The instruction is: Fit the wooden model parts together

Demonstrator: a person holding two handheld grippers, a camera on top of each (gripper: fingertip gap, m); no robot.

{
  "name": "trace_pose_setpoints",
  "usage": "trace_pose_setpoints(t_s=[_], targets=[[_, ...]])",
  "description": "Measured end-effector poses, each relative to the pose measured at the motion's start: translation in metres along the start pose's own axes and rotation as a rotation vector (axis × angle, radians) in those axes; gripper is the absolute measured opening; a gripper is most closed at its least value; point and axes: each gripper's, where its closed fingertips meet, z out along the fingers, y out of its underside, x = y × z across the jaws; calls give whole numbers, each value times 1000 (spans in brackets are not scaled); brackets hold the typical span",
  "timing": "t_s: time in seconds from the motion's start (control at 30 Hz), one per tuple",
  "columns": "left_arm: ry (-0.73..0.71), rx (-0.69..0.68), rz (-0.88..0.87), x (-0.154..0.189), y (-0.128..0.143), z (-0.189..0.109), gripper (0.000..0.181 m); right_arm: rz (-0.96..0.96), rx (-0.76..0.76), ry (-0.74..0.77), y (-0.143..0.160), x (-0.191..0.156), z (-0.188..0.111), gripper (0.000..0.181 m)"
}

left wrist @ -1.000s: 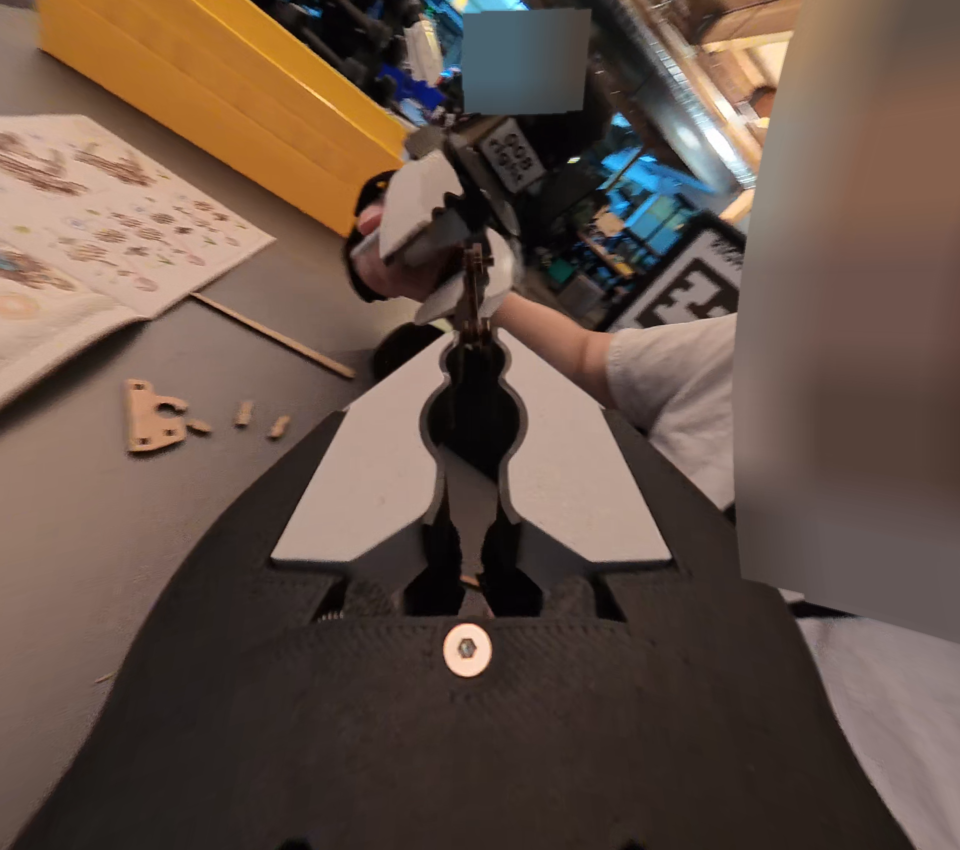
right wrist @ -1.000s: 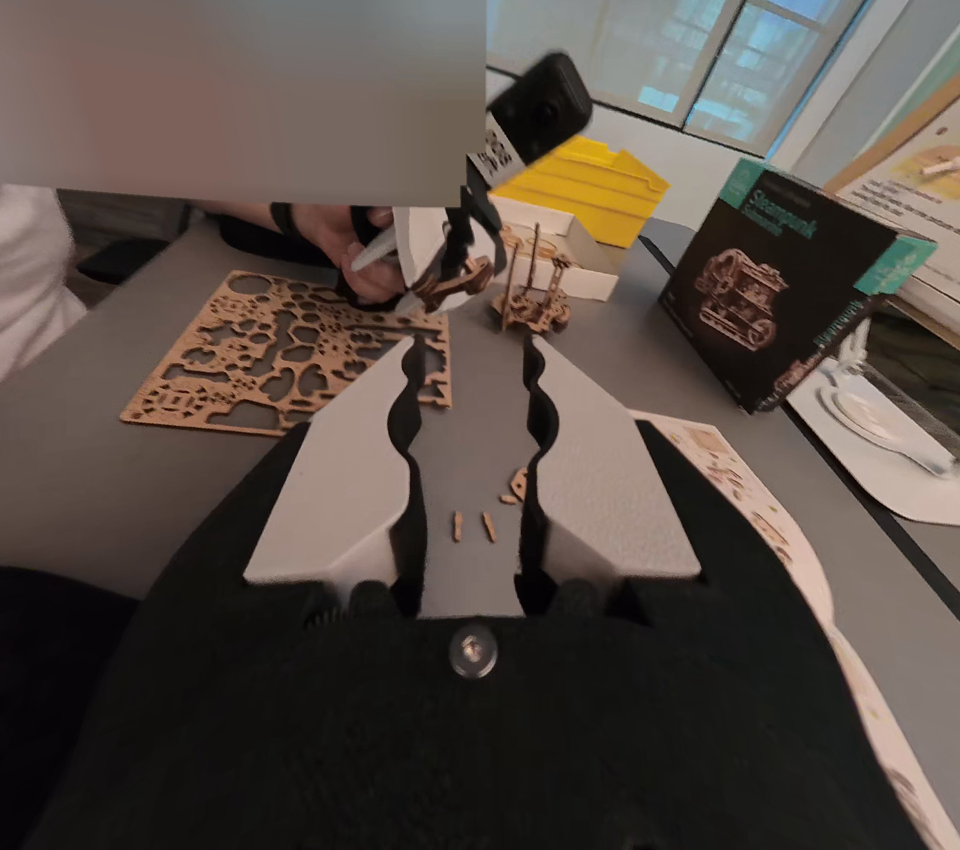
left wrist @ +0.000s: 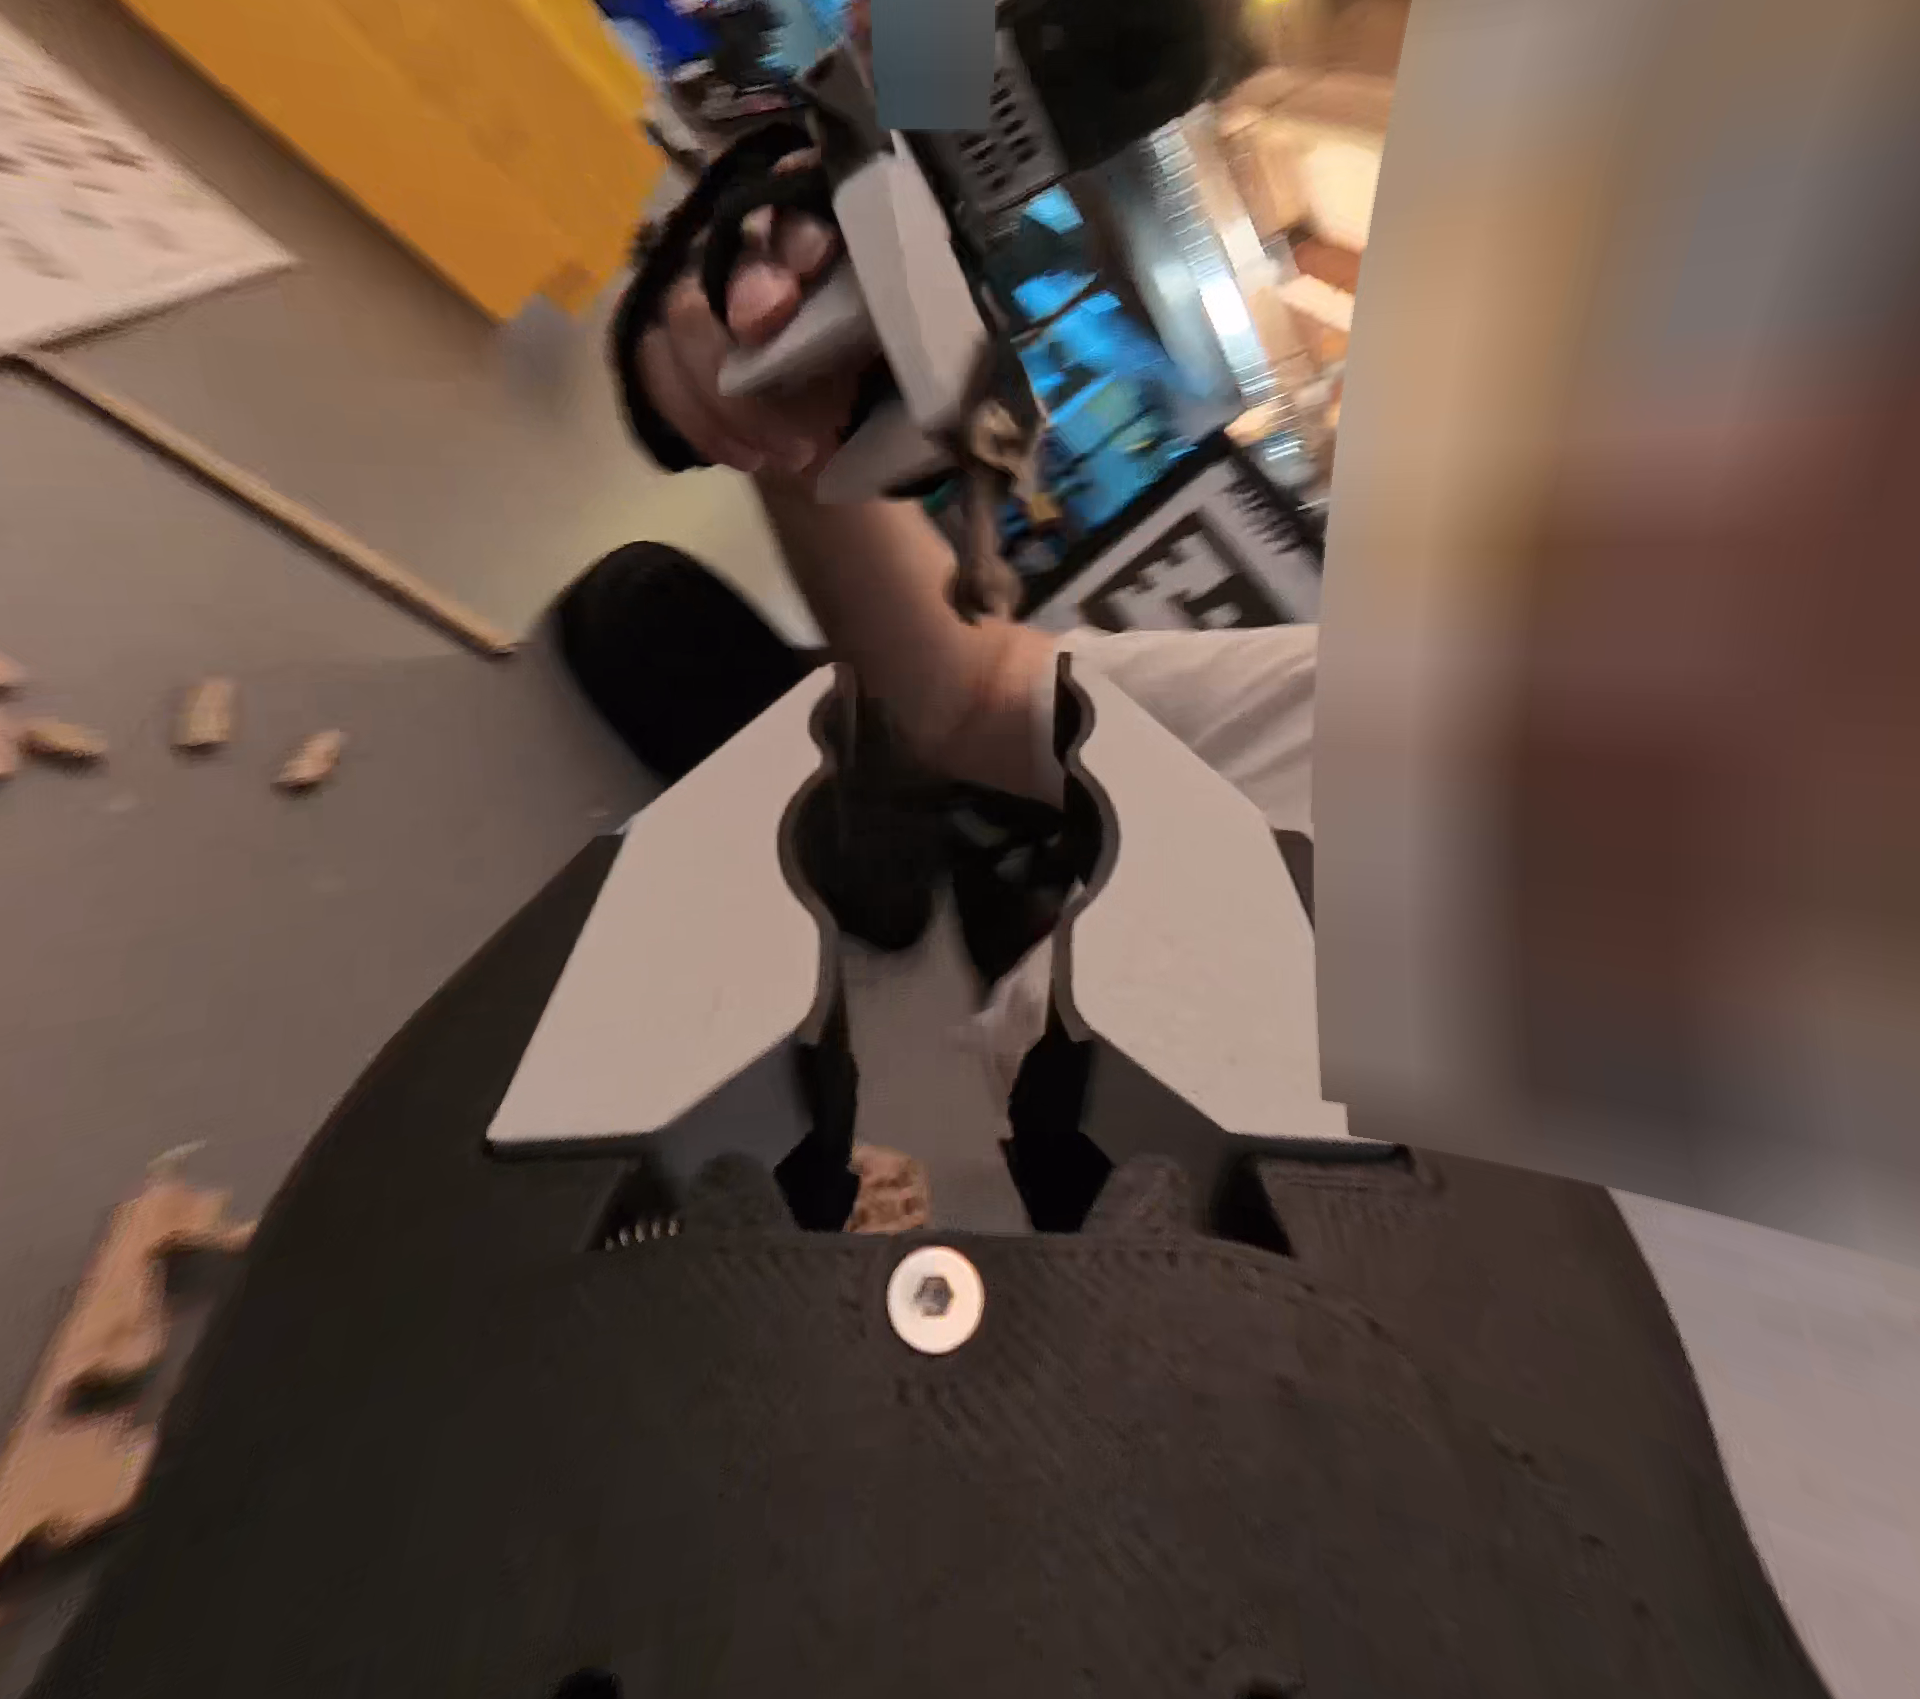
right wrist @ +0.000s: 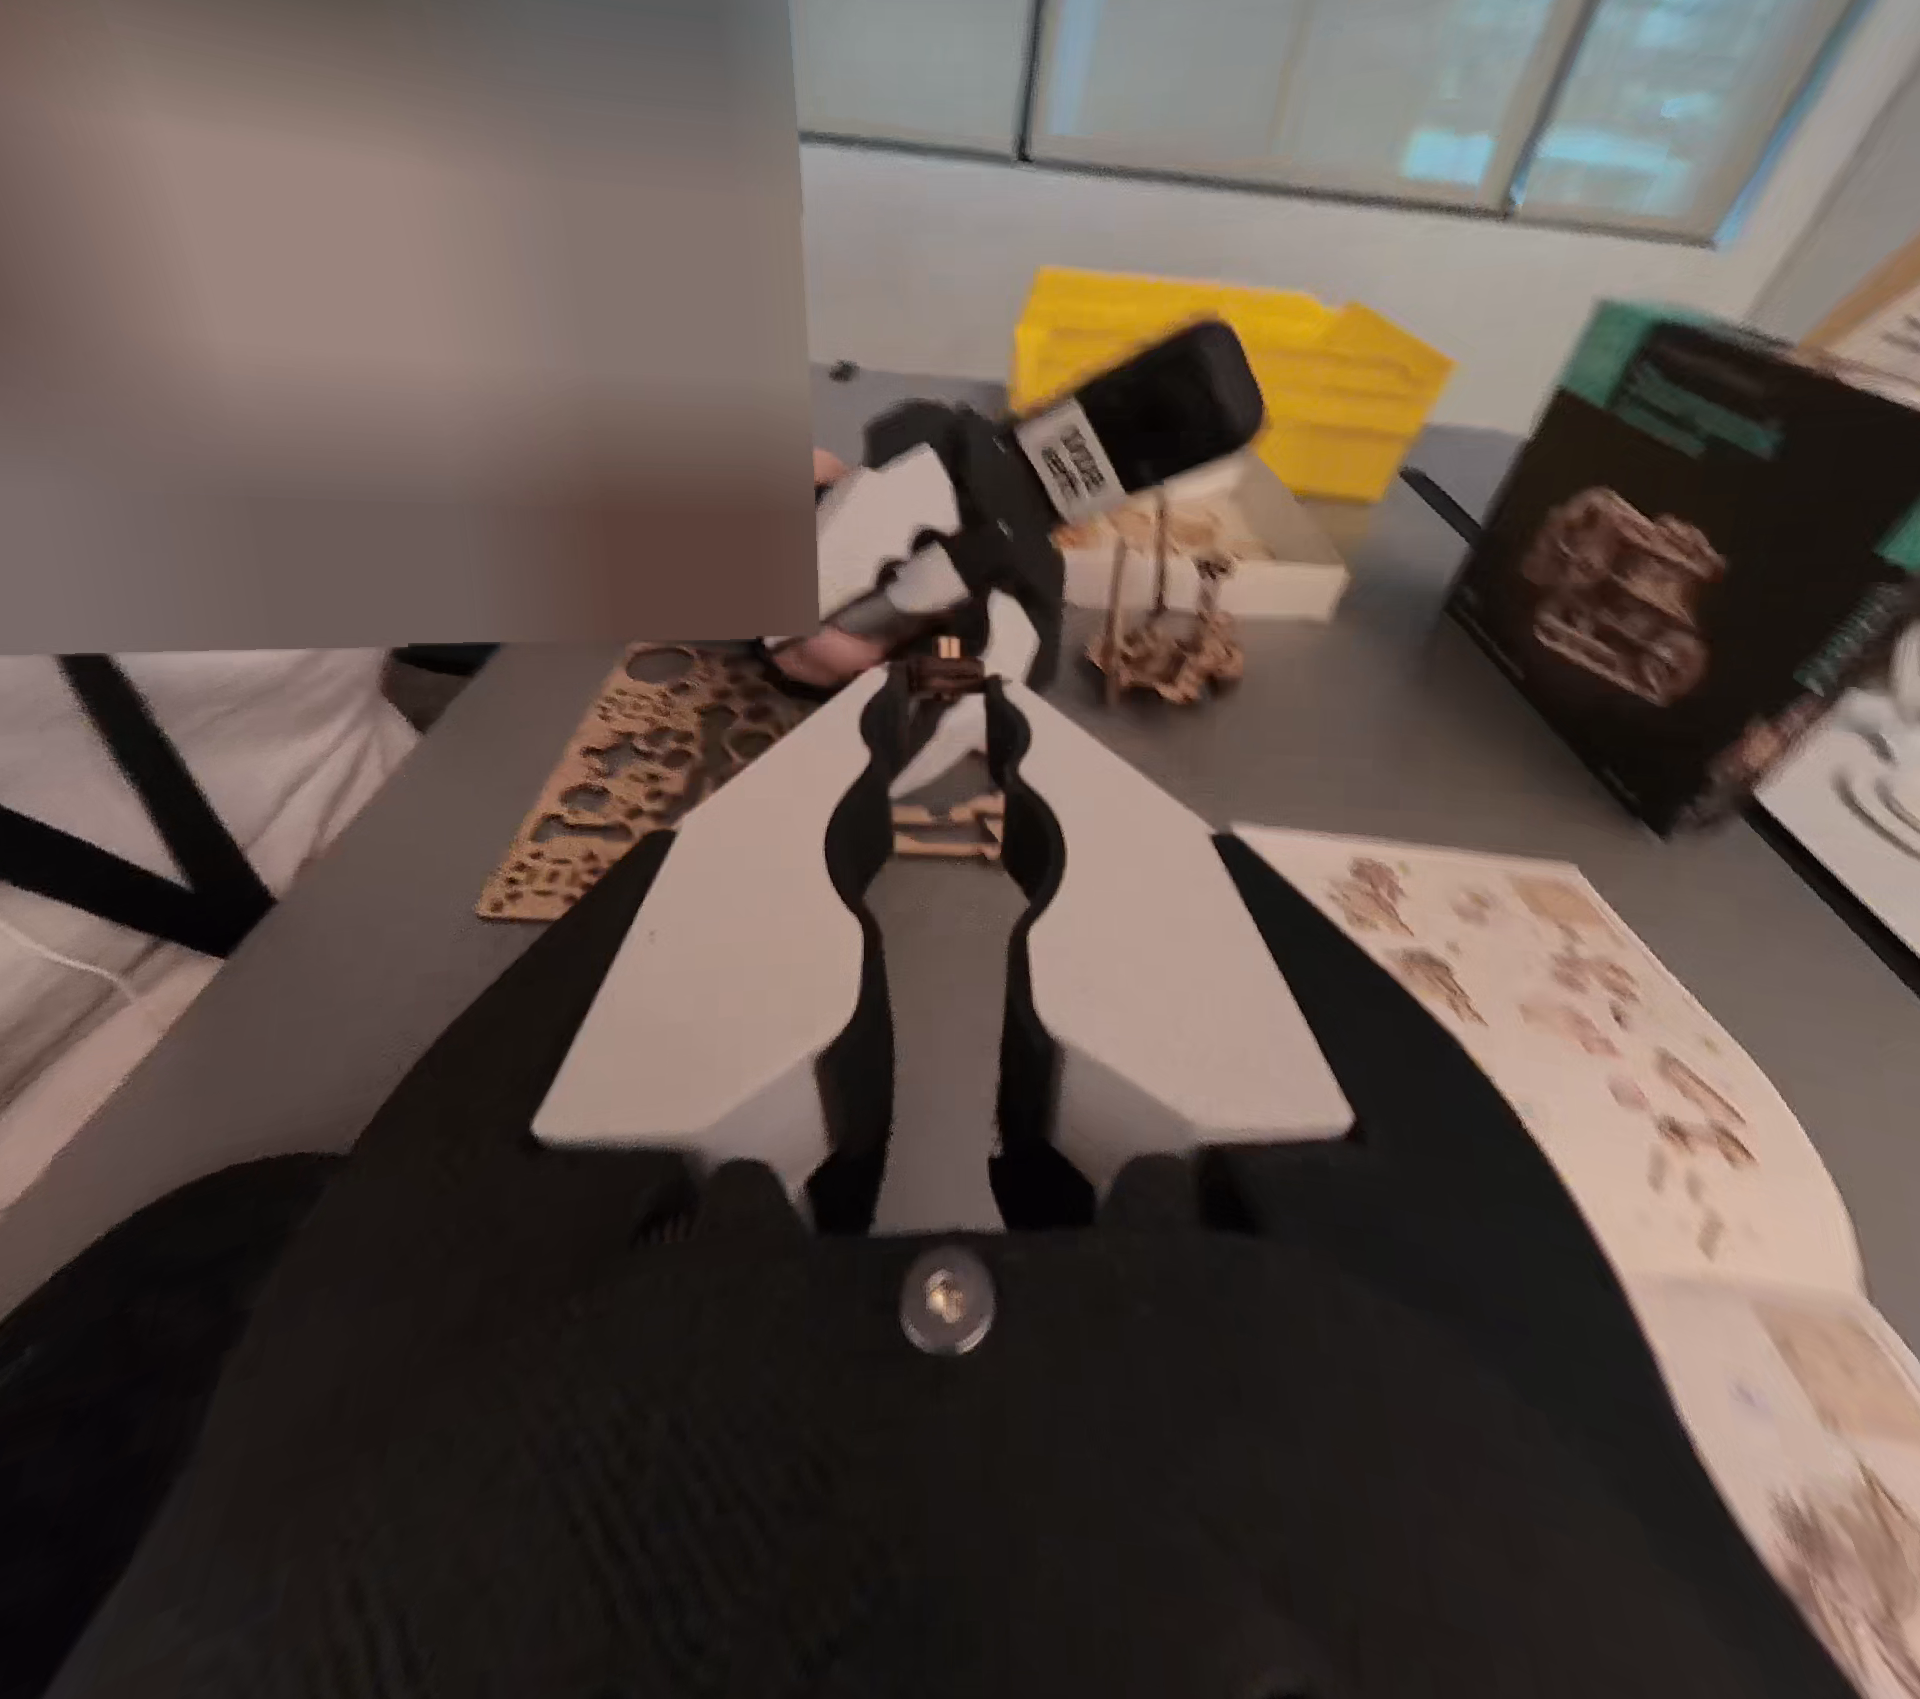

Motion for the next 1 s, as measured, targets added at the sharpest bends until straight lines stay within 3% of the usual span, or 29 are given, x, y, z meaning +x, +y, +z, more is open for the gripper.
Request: trace_pose_setpoints(t_s=[0.03, 0.27, 0.43, 0.77, 1.0], targets=[[-61, -8, 40, -6, 0, -2, 36, 13, -38, 31, 6, 6, -1, 11], [-688, -85, 587, -54, -16, -31, 39, 186, -226, 201, 42, 39, 0, 11], [-902, -200, 819, -66, -12, -31, 41, 365, -217, 223, 49, 44, 5, 11], [-977, -222, 890, -72, -16, -24, 23, 525, -204, 187, 54, 37, 18, 11], [-758, -205, 678, -64, 2, -12, 31, 324, -135, 47, 41, 22, 20, 12]])
